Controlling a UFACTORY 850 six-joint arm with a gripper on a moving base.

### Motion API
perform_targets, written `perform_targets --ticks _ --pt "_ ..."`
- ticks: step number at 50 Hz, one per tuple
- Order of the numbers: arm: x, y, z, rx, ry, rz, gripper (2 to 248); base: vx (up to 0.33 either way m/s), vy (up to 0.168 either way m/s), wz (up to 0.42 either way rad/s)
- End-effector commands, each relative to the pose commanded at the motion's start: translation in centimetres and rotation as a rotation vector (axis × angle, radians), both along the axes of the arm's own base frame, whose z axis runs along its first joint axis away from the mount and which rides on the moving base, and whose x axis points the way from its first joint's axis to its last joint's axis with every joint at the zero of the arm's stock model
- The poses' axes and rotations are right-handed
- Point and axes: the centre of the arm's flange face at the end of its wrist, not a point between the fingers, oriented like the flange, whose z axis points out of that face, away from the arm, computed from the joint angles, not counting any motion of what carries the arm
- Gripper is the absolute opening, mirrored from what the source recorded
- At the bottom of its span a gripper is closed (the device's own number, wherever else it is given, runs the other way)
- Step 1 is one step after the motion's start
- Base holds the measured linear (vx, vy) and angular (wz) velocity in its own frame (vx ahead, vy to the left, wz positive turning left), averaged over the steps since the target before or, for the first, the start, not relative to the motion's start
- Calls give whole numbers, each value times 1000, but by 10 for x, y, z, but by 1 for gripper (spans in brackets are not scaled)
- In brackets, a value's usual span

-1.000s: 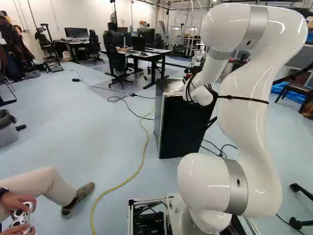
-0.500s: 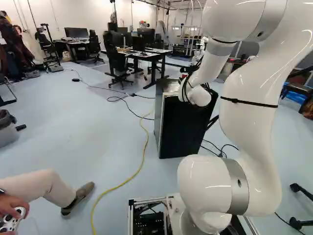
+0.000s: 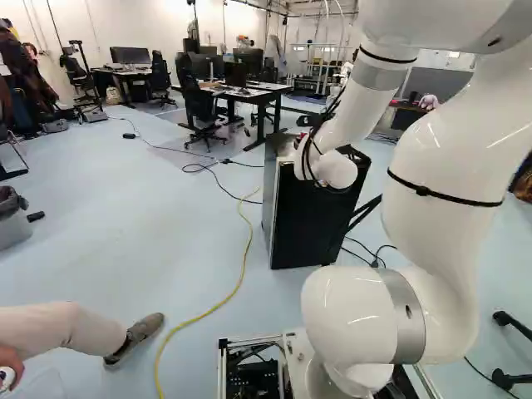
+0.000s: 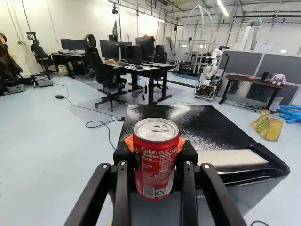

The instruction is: Grab a drink from the fridge

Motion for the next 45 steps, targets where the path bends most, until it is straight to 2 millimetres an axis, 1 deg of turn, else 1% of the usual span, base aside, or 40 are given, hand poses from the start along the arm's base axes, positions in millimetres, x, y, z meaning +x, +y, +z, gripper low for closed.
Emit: perform_targets --ticks 11,24,45 --pt "-36 20 -3 12 39 15 99 0 0 0" --pt "-74 37 -9 24 79 31 99 0 0 0" --pt "-120 54 -21 37 127 50 99 0 0 0"
